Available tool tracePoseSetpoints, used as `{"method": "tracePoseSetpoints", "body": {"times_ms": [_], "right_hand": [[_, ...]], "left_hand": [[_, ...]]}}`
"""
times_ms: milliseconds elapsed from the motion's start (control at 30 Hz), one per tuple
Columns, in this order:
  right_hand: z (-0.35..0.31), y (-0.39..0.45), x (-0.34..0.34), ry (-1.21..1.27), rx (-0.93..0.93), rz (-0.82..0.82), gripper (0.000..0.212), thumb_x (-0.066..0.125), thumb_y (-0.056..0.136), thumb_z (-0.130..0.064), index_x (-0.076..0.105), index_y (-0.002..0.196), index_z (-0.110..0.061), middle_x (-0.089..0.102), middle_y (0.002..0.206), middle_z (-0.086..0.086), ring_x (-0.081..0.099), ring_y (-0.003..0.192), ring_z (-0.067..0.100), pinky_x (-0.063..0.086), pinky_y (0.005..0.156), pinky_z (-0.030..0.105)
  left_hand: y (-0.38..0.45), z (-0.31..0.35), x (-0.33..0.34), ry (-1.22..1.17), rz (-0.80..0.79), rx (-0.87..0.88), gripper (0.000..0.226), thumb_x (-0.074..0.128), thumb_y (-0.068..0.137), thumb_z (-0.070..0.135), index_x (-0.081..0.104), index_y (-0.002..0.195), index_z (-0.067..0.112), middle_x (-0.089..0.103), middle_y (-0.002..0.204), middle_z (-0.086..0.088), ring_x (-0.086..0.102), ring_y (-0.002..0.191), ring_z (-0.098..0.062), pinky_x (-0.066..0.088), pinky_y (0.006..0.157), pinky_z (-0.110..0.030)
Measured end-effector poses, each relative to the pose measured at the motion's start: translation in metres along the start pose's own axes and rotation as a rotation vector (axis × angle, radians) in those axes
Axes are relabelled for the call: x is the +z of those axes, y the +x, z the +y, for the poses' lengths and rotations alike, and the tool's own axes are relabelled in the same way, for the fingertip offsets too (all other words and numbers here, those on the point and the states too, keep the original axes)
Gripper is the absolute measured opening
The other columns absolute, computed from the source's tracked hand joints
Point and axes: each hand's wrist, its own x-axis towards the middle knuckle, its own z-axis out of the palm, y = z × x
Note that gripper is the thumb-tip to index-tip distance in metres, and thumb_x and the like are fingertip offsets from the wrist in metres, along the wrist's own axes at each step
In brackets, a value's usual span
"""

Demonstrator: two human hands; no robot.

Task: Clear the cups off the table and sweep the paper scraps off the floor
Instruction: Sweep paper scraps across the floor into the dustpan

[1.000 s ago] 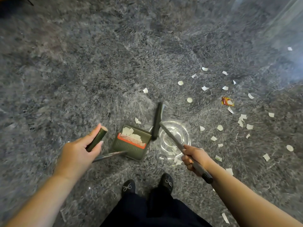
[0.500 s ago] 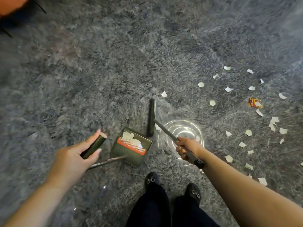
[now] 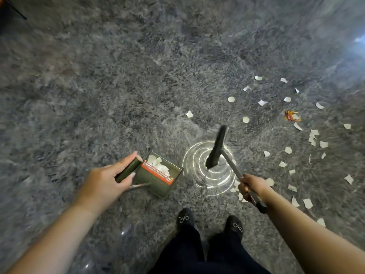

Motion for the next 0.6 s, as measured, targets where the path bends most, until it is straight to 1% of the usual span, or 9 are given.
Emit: {"method": "tracePoseSetpoints", "body": {"times_ms": [33, 67, 167, 233, 300, 367, 433, 500, 600], "right_hand": [[-0.002, -0.005, -0.001, 0.022, -0.016, 0.009, 0.018, 0.032, 0.101, -0.005, 0.039, 0.087, -0.016, 0.031, 0.047, 0.003, 0.029, 0.027, 0.009, 0.026, 0.03, 0.012], [-0.006, -0.012, -0.002, 0.037, -0.034, 0.013, 0.021, 0.031, 0.101, -0.005, 0.037, 0.084, -0.015, 0.03, 0.05, 0.003, 0.029, 0.027, 0.008, 0.025, 0.03, 0.012], [-0.019, -0.027, -0.005, 0.043, -0.082, 0.019, 0.023, 0.03, 0.1, -0.003, 0.037, 0.081, -0.014, 0.03, 0.05, 0.003, 0.029, 0.028, 0.007, 0.023, 0.031, 0.011], [-0.029, -0.033, -0.005, 0.092, -0.088, -0.025, 0.019, 0.03, 0.1, -0.004, 0.038, 0.087, -0.016, 0.032, 0.045, 0.001, 0.03, 0.028, 0.007, 0.024, 0.031, 0.011], [-0.039, -0.036, -0.004, 0.151, -0.102, -0.076, 0.015, 0.03, 0.1, -0.004, 0.039, 0.1, -0.016, 0.033, 0.045, 0.0, 0.031, 0.03, 0.006, 0.024, 0.03, 0.012], [-0.056, -0.036, -0.001, 0.168, -0.123, -0.117, 0.022, 0.032, 0.1, -0.004, 0.038, 0.117, -0.016, 0.033, 0.048, 0.001, 0.031, 0.031, 0.006, 0.025, 0.03, 0.014], [-0.077, -0.031, 0.006, 0.159, -0.129, -0.152, 0.031, 0.033, 0.1, -0.004, 0.037, 0.128, -0.017, 0.034, 0.049, 0.001, 0.031, 0.031, 0.006, 0.026, 0.03, 0.013], [-0.101, -0.022, 0.015, 0.138, -0.135, -0.204, 0.035, 0.034, 0.1, -0.004, 0.036, 0.132, -0.018, 0.034, 0.049, 0.0, 0.032, 0.032, 0.006, 0.026, 0.029, 0.015], [-0.14, -0.005, 0.035, 0.09, -0.127, -0.276, 0.033, 0.033, 0.099, -0.004, 0.038, 0.128, -0.019, 0.035, 0.052, 0.001, 0.032, 0.032, 0.005, 0.025, 0.028, 0.015]], "left_hand": [[0.004, 0.002, 0.003, 0.018, -0.015, 0.016, 0.072, 0.084, 0.069, 0.009, 0.056, 0.13, 0.037, 0.068, 0.069, -0.006, 0.055, 0.053, -0.01, 0.037, 0.054, -0.022], [0.01, 0.004, 0.005, 0.035, -0.033, 0.025, 0.075, 0.083, 0.072, 0.014, 0.05, 0.133, 0.041, 0.067, 0.071, -0.006, 0.057, 0.056, -0.018, 0.037, 0.054, -0.025], [0.031, 0.01, 0.013, 0.048, -0.126, 0.014, 0.074, 0.076, 0.08, 0.032, 0.032, 0.138, 0.047, 0.069, 0.087, -0.009, 0.064, 0.074, -0.03, 0.044, 0.061, -0.032], [0.046, 0.015, 0.017, 0.037, -0.139, 0.016, 0.072, 0.071, 0.083, 0.037, 0.027, 0.139, 0.05, 0.069, 0.092, -0.009, 0.064, 0.08, -0.031, 0.048, 0.066, -0.035], [0.06, 0.021, 0.02, 0.053, -0.113, 0.02, 0.072, 0.07, 0.084, 0.037, 0.024, 0.14, 0.045, 0.067, 0.088, -0.011, 0.063, 0.078, -0.033, 0.048, 0.067, -0.037], [0.074, 0.026, 0.024, 0.053, -0.069, 0.025, 0.072, 0.07, 0.084, 0.036, 0.024, 0.14, 0.042, 0.066, 0.084, -0.012, 0.062, 0.076, -0.034, 0.048, 0.066, -0.037], [0.092, 0.031, 0.028, 0.056, -0.056, 0.023, 0.071, 0.07, 0.085, 0.037, 0.024, 0.139, 0.046, 0.065, 0.082, -0.01, 0.062, 0.074, -0.033, 0.049, 0.064, -0.037], [0.111, 0.035, 0.032, 0.059, -0.057, 0.027, 0.07, 0.069, 0.085, 0.039, 0.024, 0.137, 0.05, 0.064, 0.081, -0.007, 0.062, 0.072, -0.031, 0.049, 0.062, -0.037], [0.144, 0.046, 0.035, 0.033, -0.055, 0.017, 0.068, 0.069, 0.084, 0.041, 0.025, 0.136, 0.053, 0.065, 0.084, -0.006, 0.063, 0.075, -0.03, 0.052, 0.066, -0.038]]}}
